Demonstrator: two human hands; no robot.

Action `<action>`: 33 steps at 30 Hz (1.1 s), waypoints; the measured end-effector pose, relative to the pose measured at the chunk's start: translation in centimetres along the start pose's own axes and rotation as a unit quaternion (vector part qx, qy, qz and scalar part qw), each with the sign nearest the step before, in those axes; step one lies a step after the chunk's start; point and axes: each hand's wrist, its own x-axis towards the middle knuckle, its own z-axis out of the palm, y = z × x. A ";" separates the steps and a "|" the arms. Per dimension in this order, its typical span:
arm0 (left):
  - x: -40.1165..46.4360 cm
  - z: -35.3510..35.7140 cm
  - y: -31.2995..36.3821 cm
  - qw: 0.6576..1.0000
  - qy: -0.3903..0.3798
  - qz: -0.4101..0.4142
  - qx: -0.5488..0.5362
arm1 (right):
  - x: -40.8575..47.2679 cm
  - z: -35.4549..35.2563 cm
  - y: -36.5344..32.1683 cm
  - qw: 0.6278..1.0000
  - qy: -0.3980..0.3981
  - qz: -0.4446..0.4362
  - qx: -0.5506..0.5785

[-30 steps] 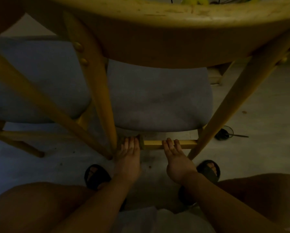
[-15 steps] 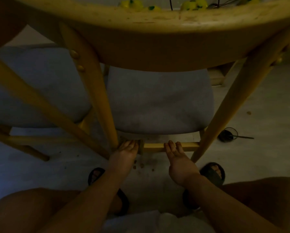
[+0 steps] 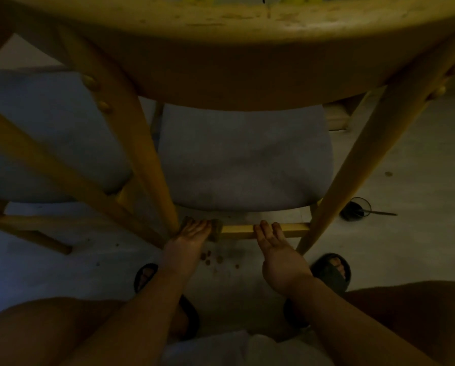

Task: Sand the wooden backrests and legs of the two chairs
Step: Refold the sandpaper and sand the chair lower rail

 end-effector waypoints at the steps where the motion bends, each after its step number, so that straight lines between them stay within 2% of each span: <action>1: 0.0 0.0 0.2 1.000 -0.011 -0.012 -0.006 | 0.0 0.0 0.1 1.000 0.001 0.001 0.005; 5: 0.8 0.8 1.7 1.000 -0.015 -0.020 -0.005 | 0.2 -0.1 0.4 1.000 0.004 -0.008 0.011; 10: 3.1 1.4 6.2 0.996 0.017 0.086 -0.019 | -0.2 0.2 1.7 0.997 0.049 0.057 0.011; 14: 4.7 2.6 9.7 0.993 0.051 0.108 -0.024 | -0.7 0.2 3.1 0.991 0.075 0.110 0.015; 18: 5.3 3.2 11.4 0.989 0.069 0.128 -0.037 | -0.7 0.4 4.1 0.991 0.071 0.116 0.012; 22: 4.8 3.0 9.8 0.986 0.072 0.146 -0.042 | -0.5 0.9 4.0 0.992 0.069 0.104 0.003; 26: 3.7 2.7 7.2 0.988 0.095 0.114 -0.046 | -0.4 0.5 3.5 0.992 0.060 0.114 -0.002; 33: 2.0 1.8 2.5 0.989 0.107 0.106 -0.017 | 0.2 -1.4 0.4 0.992 0.035 0.120 -0.018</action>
